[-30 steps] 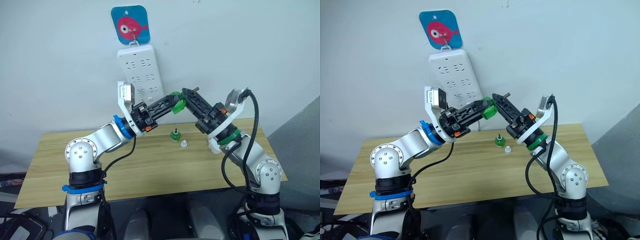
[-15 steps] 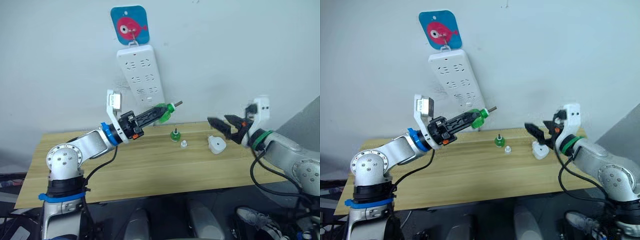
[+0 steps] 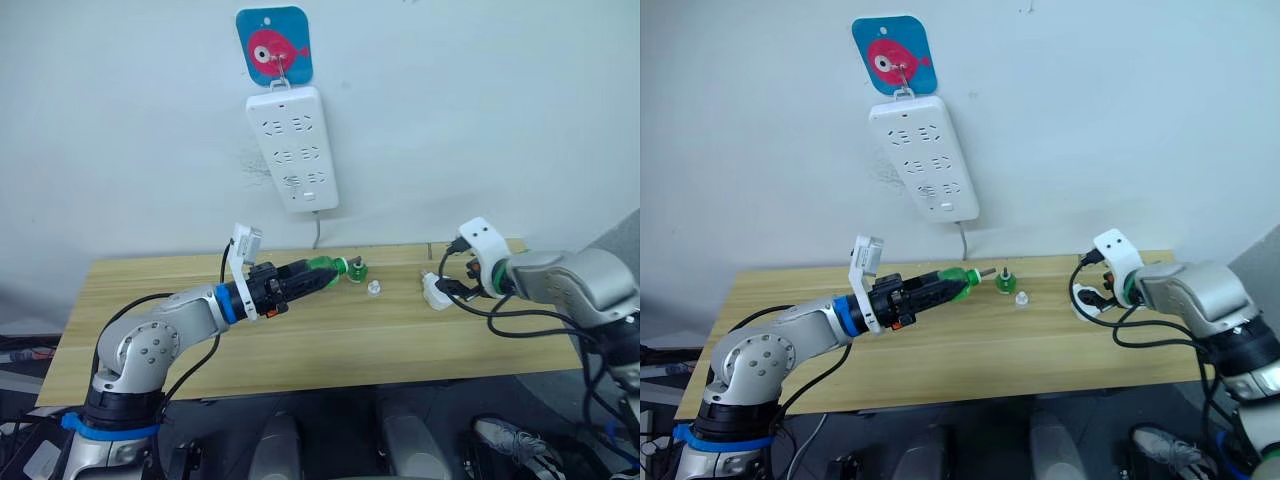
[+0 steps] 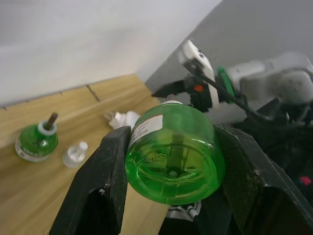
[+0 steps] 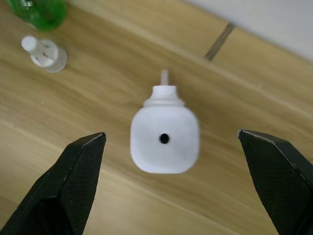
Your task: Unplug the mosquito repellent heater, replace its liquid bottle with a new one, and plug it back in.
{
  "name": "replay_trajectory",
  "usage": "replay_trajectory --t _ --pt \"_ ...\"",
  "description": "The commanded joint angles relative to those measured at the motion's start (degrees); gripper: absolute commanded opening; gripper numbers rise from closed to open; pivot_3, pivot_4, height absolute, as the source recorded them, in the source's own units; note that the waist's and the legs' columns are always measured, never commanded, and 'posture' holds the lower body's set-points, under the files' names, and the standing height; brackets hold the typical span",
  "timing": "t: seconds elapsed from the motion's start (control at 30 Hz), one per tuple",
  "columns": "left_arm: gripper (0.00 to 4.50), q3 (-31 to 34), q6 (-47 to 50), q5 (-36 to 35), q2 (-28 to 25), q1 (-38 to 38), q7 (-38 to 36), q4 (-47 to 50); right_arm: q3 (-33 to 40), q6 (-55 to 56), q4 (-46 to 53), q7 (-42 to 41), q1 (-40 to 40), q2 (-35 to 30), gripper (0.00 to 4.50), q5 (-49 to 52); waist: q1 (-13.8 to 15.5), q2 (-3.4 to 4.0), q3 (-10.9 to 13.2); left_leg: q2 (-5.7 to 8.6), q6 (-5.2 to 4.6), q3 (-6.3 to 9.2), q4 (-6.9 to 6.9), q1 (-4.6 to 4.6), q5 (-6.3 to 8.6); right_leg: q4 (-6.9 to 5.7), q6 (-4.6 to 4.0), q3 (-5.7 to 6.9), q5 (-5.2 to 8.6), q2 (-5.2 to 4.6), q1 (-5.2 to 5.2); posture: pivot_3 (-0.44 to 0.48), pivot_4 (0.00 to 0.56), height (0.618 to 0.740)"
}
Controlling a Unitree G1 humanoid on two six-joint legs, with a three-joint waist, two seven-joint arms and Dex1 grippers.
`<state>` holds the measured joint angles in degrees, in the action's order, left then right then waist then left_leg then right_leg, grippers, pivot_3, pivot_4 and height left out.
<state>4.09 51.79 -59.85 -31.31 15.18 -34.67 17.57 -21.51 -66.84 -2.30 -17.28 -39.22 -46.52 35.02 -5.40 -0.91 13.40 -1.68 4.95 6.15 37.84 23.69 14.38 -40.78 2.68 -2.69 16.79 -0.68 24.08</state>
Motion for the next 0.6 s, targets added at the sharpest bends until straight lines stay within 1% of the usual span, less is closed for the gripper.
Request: replay_trajectory --t 0.03,0.2,0.37,0.6 --pt "2.30 0.06 -2.05 1.47 0.18 -0.79 -1.68 3.34 -1.04 0.19 -4.81 -3.74 -3.68 1.65 4.50 -5.55 0.31 0.08 0.06 0.00 0.00 0.00 0.00 0.00 0.00 0.00 0.00 0.00 0.00 -0.01 0.00 -0.075 0.227 0.725" --pt "2.30 0.29 -2.29 1.60 0.52 -2.51 -1.81 5.37 -2.59 -0.42 -10.51 -8.29 -5.61 4.51 4.50 -10.64 0.69 0.10 0.08 0.01 0.00 0.03 0.00 0.02 0.00 0.01 0.00 0.05 0.00 -0.03 0.00 -0.053 0.219 0.725" --pt "2.30 0.52 -2.82 2.17 0.66 -3.51 -1.65 6.25 -3.69 3.18 -16.44 -11.29 -6.16 7.62 4.50 -16.64 0.83 0.10 0.08 0.02 0.00 0.03 0.02 0.02 0.00 -0.01 0.00 0.06 0.00 -0.04 -0.01 -0.026 0.211 0.725" --pt "2.30 0.87 -3.25 2.40 0.64 -4.51 -1.52 6.87 -4.83 8.23 -22.39 -16.06 -6.69 9.69 4.50 -23.65 1.16 0.10 0.08 0.02 0.00 0.03 0.01 0.02 0.00 -0.01 0.00 0.07 0.00 -0.05 0.00 -0.010 0.206 0.725"
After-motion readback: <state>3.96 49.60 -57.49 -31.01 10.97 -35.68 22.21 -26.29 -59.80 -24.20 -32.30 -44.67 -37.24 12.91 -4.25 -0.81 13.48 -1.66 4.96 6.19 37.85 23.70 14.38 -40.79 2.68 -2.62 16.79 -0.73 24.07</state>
